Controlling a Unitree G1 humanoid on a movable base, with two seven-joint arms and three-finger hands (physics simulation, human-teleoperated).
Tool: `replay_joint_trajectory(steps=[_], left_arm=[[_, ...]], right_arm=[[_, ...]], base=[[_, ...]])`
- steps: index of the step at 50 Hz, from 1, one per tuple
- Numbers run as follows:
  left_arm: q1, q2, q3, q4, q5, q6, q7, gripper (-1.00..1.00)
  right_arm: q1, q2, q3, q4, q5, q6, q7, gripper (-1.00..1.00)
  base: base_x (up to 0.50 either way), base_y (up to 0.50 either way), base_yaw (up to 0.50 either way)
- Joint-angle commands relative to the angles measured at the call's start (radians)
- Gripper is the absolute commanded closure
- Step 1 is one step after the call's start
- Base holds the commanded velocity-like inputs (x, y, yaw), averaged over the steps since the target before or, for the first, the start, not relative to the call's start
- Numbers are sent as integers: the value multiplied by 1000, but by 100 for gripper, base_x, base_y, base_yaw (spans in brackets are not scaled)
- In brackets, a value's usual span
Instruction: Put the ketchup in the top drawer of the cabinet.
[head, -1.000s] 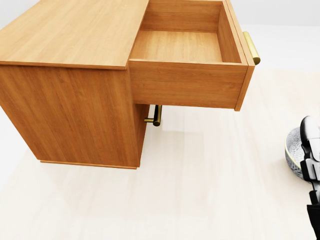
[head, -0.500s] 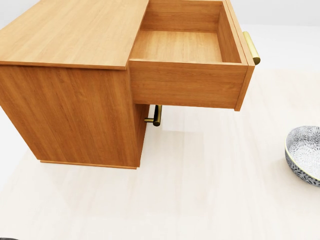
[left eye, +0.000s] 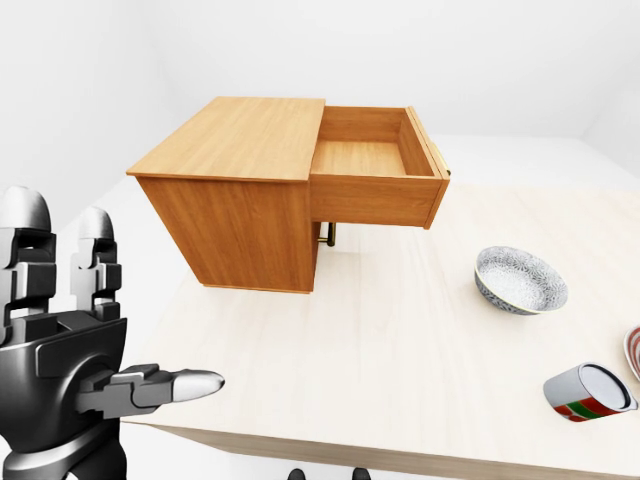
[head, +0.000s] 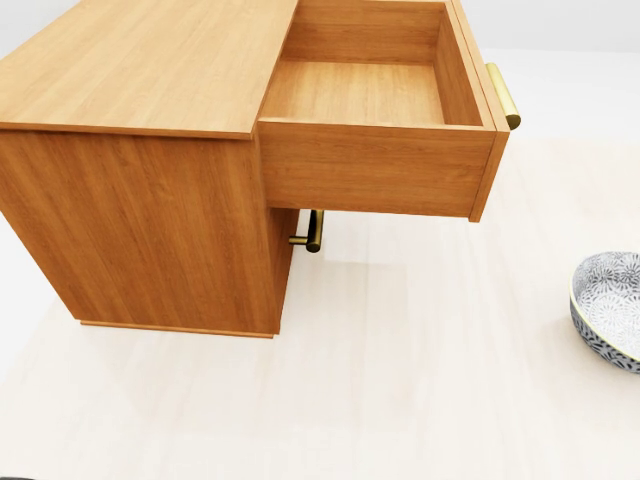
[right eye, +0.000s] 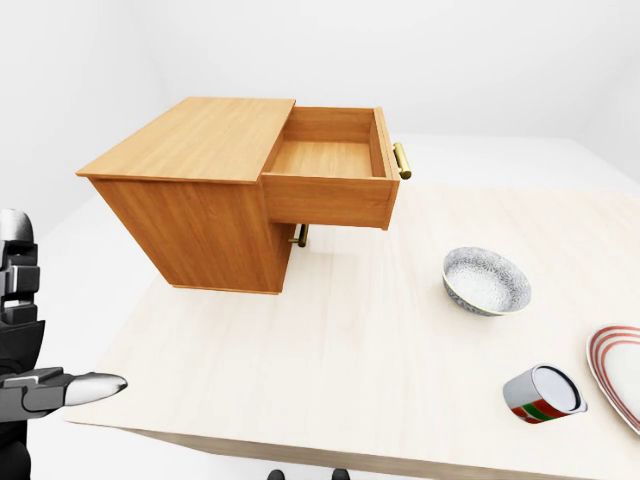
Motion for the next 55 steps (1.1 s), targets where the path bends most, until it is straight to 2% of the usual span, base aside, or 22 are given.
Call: replay_joint_trajectory(steps=[1, 3, 16, 20, 22, 31, 34, 46, 55], left_arm=[[-4, 4, 12, -7, -10, 0, 3, -100], [-2, 1, 9, -2, -5, 0, 0, -100], [1, -3, -8, 4, 12, 0, 0, -100], [-8, 3, -5, 14, 11, 0, 5, -100], [-7, 3, -1, 17, 7, 0, 4, -100], [-10, 5, -14, 20, 17, 0, 10, -100], [-9, 9, 2, 5, -1, 0, 12, -100], [-6, 4, 2, 7, 2, 0, 8, -100], [-11, 8, -6, 22, 11, 0, 13, -100]], right_arm=[[-114, -96, 0, 8, -190, 0, 234, -100], [-128, -113, 0, -1, -282, 0, 305, -100], [-197, -229, 0, 40, -1099, 0, 305, -100], [-229, -225, 0, 58, -1338, 0, 305, -100], [-241, -214, 0, 65, -1408, 0, 305, -100], [-205, -178, 0, 121, -1421, 0, 305, -100], [-206, -133, 0, 133, -1440, 0, 305, -100], [-176, -38, 0, 207, -1498, 0, 305, -100], [-152, -25, 0, 224, -1479, 0, 305, -100]], base=[[0, 0, 0], [0, 0, 0], [0, 0, 0], [0, 0, 0], [0, 0, 0], [0, 0, 0], [0, 0, 0], [0, 0, 0], [0, 0, 0]])
